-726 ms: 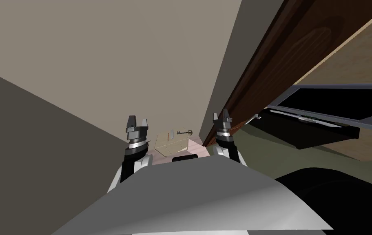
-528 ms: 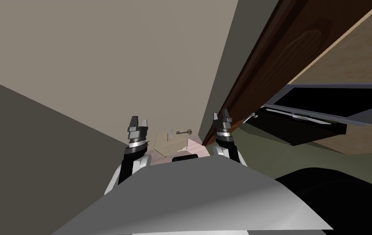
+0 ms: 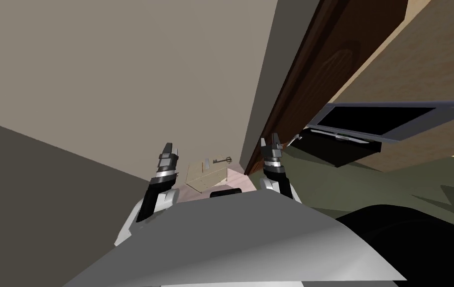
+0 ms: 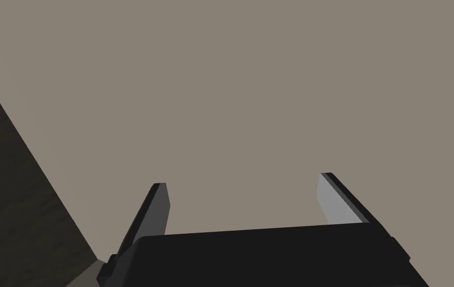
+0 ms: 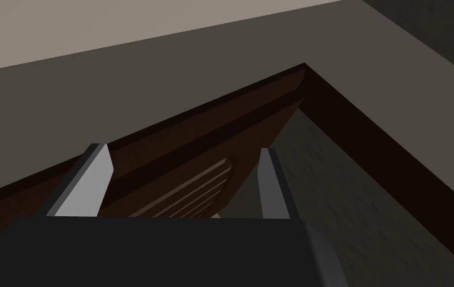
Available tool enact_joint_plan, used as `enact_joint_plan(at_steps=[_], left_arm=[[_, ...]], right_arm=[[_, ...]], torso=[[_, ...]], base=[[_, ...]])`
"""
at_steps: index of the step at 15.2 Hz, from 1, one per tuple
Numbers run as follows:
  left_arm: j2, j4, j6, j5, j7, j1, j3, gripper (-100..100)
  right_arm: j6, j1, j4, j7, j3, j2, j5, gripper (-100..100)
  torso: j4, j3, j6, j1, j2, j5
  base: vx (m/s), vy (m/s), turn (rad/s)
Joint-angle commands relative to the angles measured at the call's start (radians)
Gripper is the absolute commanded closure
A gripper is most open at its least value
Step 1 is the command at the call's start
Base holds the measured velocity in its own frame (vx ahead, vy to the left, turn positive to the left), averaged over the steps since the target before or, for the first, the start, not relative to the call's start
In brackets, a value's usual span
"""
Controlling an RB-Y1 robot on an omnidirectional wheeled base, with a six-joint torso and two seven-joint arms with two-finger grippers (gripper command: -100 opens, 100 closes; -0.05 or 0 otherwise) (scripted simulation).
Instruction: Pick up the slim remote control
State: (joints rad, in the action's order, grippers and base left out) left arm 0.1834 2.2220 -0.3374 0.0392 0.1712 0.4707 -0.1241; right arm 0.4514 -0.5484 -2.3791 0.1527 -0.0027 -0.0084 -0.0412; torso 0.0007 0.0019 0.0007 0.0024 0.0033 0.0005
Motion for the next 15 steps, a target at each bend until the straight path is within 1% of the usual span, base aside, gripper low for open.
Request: enact_joint_plan(at_steps=[1,2,3,4,5,6,7,8,9,10,11,13,14,15], left_arm=[[0.017,-0.024,0.037,0.017,0.030,-0.007,-0.015,-100],[0.039,-0.048,0.068,0.040,0.065,-0.016,-0.037,-100],[0.039,-0.048,0.080,0.040,0.065,-0.016,-0.037,-100],[0.061,-0.075,0.114,0.064,0.102,-0.026,-0.059,-100],[0.061,-0.075,0.125,0.064,0.102,-0.026,-0.059,-100],[0.083,-0.105,0.162,0.090,0.140,-0.036,-0.082,-100],[0.083,-0.105,0.172,0.090,0.140,-0.036,-0.082,-100],[0.105,-0.138,0.196,0.117,0.176,-0.045,-0.105,-100],[0.105,-0.138,0.217,0.117,0.180,-0.045,-0.105,-100],[0.105,-0.138,0.221,0.117,0.180,-0.045,-0.105,-100],[0.126,-0.174,0.254,0.146,0.219,-0.055,-0.128,-100],[0.126,-0.174,0.271,0.146,0.220,-0.055,-0.128,-100],[0.147,-0.212,0.305,0.175,0.261,-0.063,-0.152,-100],[0.147,-0.212,0.314,0.175,0.261,-0.063,-0.152,-100]], right_arm=[[0.000,0.000,0.000,0.000,0.000,0.000,0.000,0],[0.000,0.000,0.000,0.000,0.000,0.000,0.000,0],[0.000,0.000,0.000,0.000,0.000,0.000,0.000,0],[0.000,0.000,0.000,0.000,0.000,0.000,0.000,0],[0.000,0.000,0.000,0.000,0.000,0.000,0.000,0],[0.000,0.000,0.000,0.000,0.000,0.000,0.000,0],[0.000,0.000,0.000,0.000,0.000,0.000,0.000,0],[0.000,0.000,0.000,0.000,0.000,0.000,0.000,0],[0.000,0.000,0.000,0.000,0.000,0.000,0.000,0],[0.000,0.000,0.000,0.000,0.000,0.000,0.000,0],[0.000,0.000,0.000,0.000,0.000,0.000,0.000,0],[0.000,0.000,0.000,0.000,0.000,0.000,0.000,0],[0.000,0.000,0.000,0.000,0.000,0.000,0.000,0],[0.000,0.000,0.000,0.000,0.000,0.000,0.000,0]], torso=[[0.000,0.000,0.000,0.000,0.000,0.000],[0.000,0.000,0.000,0.000,0.000,0.000],[0.000,0.000,0.000,0.000,0.000,0.000],[0.000,0.000,0.000,0.000,-0.001,0.000],[0.000,0.000,0.000,0.000,0.000,0.000],[0.000,0.000,0.000,0.000,-0.001,0.000],[0.000,0.000,0.000,0.000,-0.001,0.000],[0.000,0.000,0.000,0.000,-0.001,0.000],[0.000,0.000,0.000,0.000,0.000,0.000],[0.000,0.000,0.000,0.000,-0.001,0.000],[0.000,-0.001,-0.001,0.000,-0.001,0.000],[0.000,-0.001,0.000,0.000,-0.002,0.000],[0.000,-0.001,-0.001,0.000,-0.002,0.000],[-0.001,-0.001,0.000,0.000,-0.002,0.000]], base=[[-0.042,0.022,-0.153],[-0.042,0.025,-0.188],[-0.040,0.027,-0.150],[-0.042,0.024,-0.214],[-0.041,0.022,-0.204],[-0.040,0.018,-0.211],[-0.040,0.013,-0.185],[-0.044,0.008,-0.253],[-0.042,0.015,-0.224],[-0.028,0.017,-0.088],[-0.025,0.013,-0.230],[-0.020,0.014,-0.139],[-0.017,0.009,-0.193],[-0.019,0.011,-0.230]])
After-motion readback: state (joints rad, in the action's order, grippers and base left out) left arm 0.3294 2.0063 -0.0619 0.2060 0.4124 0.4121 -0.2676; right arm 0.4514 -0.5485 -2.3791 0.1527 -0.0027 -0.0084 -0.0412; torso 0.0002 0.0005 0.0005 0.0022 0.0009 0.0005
